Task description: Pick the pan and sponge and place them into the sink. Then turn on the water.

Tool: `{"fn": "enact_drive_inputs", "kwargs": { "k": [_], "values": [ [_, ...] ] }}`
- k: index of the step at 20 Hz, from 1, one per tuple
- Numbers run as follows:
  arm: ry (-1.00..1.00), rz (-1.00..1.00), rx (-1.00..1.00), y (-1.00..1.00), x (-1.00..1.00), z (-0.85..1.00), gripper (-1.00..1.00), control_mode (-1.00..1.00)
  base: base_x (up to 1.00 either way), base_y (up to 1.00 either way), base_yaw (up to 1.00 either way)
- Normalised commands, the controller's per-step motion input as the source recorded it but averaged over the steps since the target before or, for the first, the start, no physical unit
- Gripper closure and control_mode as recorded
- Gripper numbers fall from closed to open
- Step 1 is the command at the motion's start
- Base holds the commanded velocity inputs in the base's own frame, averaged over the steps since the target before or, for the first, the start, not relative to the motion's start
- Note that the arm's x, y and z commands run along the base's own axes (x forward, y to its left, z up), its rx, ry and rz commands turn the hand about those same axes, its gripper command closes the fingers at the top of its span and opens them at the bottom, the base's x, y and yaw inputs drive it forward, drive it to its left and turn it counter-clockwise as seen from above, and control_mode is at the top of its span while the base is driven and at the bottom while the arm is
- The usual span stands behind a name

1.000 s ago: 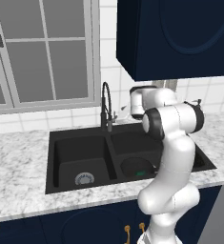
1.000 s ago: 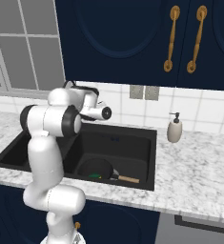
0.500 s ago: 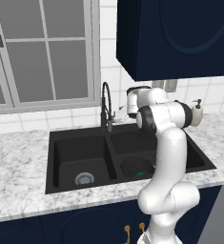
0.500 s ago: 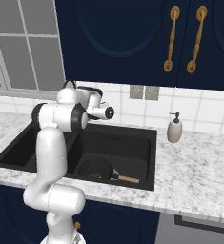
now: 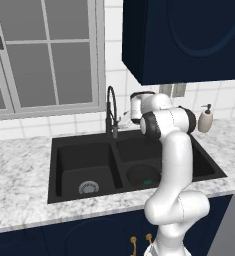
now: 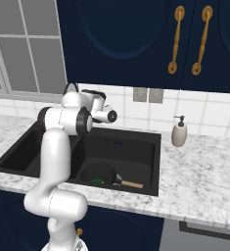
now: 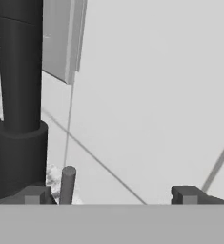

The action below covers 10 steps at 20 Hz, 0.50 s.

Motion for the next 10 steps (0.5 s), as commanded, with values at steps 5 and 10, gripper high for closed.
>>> {"fn": "enact_drive_inputs", "kwargs": {
  "k": [5,10],
  "values": [
    [0.00,-0.03,0.00,0.00,0.22,-0.01,-1.00,-1.00,0.00,0.00,0.00],
    [0.00,-0.07,0.00,-0.11,0.20,-0.02,-1.00,-1.00,0.00,0.00,0.00]
  ]
}}
